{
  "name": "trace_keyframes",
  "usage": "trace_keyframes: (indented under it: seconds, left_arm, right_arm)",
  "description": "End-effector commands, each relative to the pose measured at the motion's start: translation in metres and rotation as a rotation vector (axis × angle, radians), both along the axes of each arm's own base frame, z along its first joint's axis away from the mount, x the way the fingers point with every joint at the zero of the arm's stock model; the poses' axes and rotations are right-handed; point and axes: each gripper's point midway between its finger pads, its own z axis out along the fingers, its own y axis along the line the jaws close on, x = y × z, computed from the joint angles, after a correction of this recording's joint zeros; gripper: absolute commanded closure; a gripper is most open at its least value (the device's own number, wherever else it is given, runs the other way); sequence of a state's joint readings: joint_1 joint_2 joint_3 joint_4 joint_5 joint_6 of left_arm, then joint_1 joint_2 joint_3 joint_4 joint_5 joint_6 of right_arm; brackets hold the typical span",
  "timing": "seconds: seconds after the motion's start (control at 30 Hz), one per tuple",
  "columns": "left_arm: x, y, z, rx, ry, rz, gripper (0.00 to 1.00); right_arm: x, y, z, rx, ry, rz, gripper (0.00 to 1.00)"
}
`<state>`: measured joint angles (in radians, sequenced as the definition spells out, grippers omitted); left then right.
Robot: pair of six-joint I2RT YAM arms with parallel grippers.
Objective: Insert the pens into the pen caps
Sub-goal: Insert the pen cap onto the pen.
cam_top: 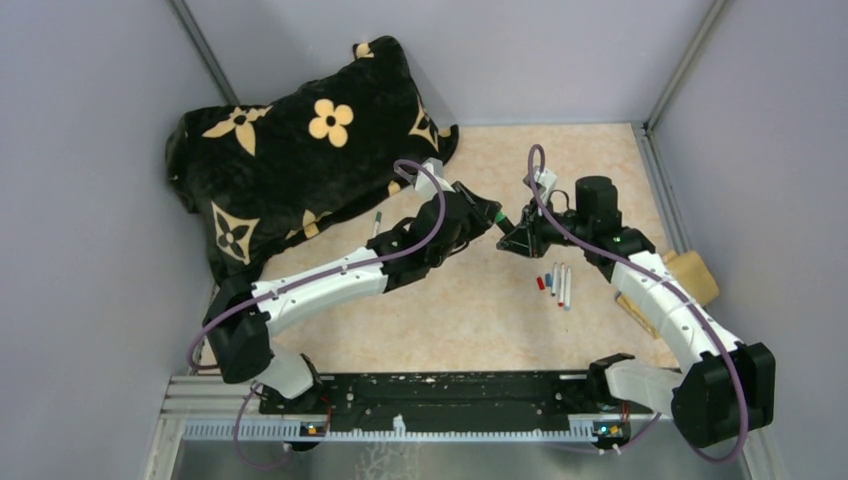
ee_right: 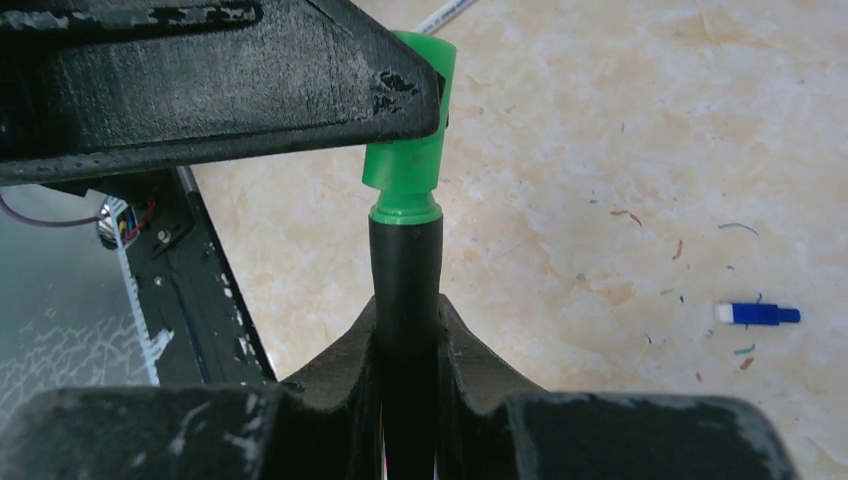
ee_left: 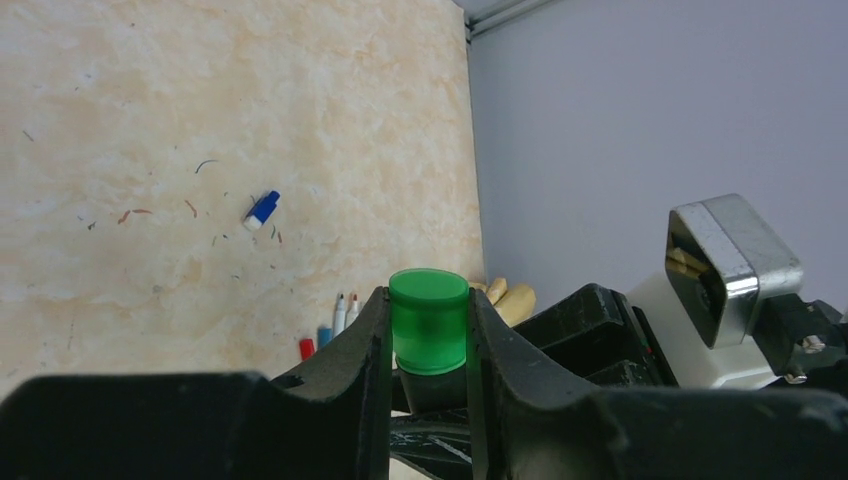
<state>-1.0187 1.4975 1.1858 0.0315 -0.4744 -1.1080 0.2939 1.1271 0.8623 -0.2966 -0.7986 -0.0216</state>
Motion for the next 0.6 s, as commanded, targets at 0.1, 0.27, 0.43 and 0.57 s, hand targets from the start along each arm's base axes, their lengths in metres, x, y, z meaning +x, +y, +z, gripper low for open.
trace_keyframes:
  seconds: [0.1,0.27,0.43,0.57]
  left_arm:
    - [-0.009,-0.016,-0.007,0.023,0.057,-0.031,1.0]
    - [-0.015,-0.026,-0.011,0.053,0.061,-0.042,1.0]
    - [-0.022,-0.04,-0.015,0.082,0.067,-0.07,0.96]
    - [-0.028,-0.046,-0.018,0.096,0.064,-0.091,0.81]
  right_arm:
    - [0.011,0.006,0.02,0.015,-0.073,-0.013,1.0]
    - [0.019,0.006,0.023,0.038,-0.042,-0.078,1.0]
    - [0.016,0.016,0.032,0.125,-0.006,-0.056,1.0]
    - [0.012,0.019,0.036,0.169,0.005,-0.03,1.0]
